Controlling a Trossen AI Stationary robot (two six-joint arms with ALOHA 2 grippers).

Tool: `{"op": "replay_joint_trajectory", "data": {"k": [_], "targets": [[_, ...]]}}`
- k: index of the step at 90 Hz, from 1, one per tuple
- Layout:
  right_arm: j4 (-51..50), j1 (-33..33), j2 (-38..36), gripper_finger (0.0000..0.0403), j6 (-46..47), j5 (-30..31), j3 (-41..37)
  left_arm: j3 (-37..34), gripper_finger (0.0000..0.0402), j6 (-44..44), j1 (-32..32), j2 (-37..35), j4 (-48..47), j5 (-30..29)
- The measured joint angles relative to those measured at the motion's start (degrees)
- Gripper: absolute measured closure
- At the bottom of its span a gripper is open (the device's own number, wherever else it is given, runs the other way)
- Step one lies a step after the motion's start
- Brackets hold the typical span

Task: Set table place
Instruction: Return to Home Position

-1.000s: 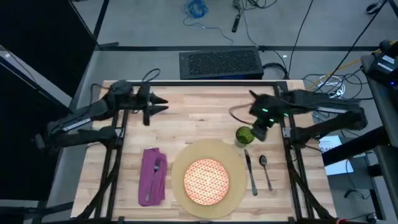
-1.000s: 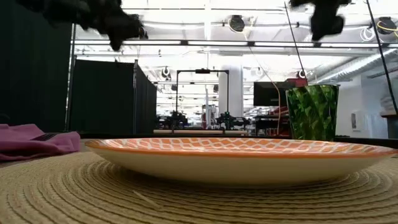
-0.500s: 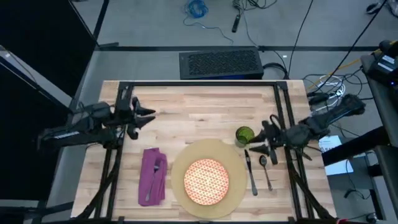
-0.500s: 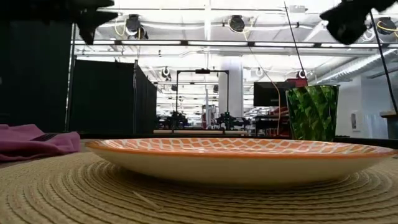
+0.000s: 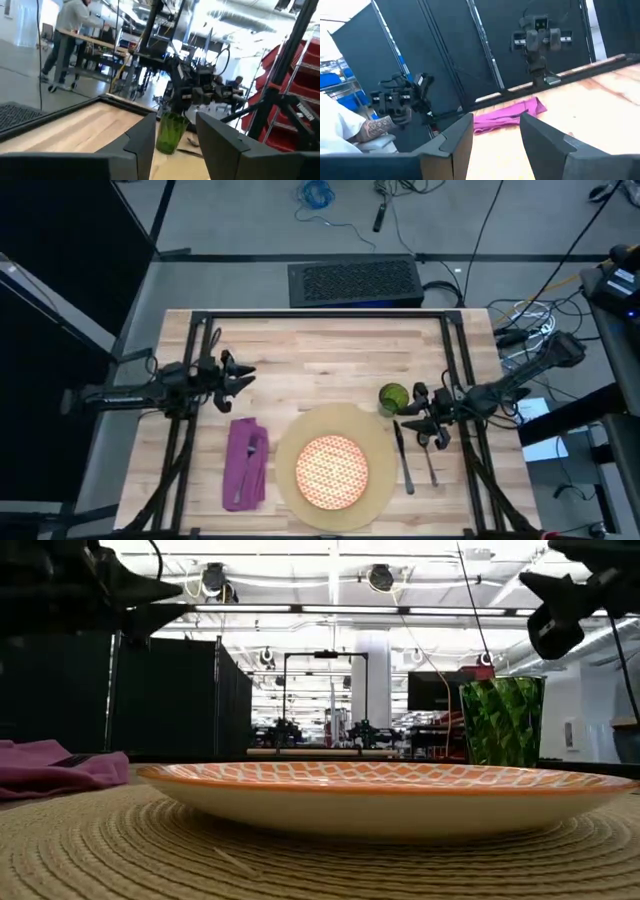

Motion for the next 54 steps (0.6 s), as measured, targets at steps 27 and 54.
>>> {"op": "replay_joint_trajectory", "data": {"k": [27, 54], "targets": [[-9.23, -0.04, -0.59, 0.0273, -3.58, -7.37, 0.02, 0.00, 0.0275, 4.80, 0.10, 0.07, -7.08, 0.91], [-15.90, -0.04, -1.02, 0.0327, 0.85, -18.36, 0.02, 0.00, 0.0275, 5.74, 1.75, -0.08, -5.11, 10.11]]}}
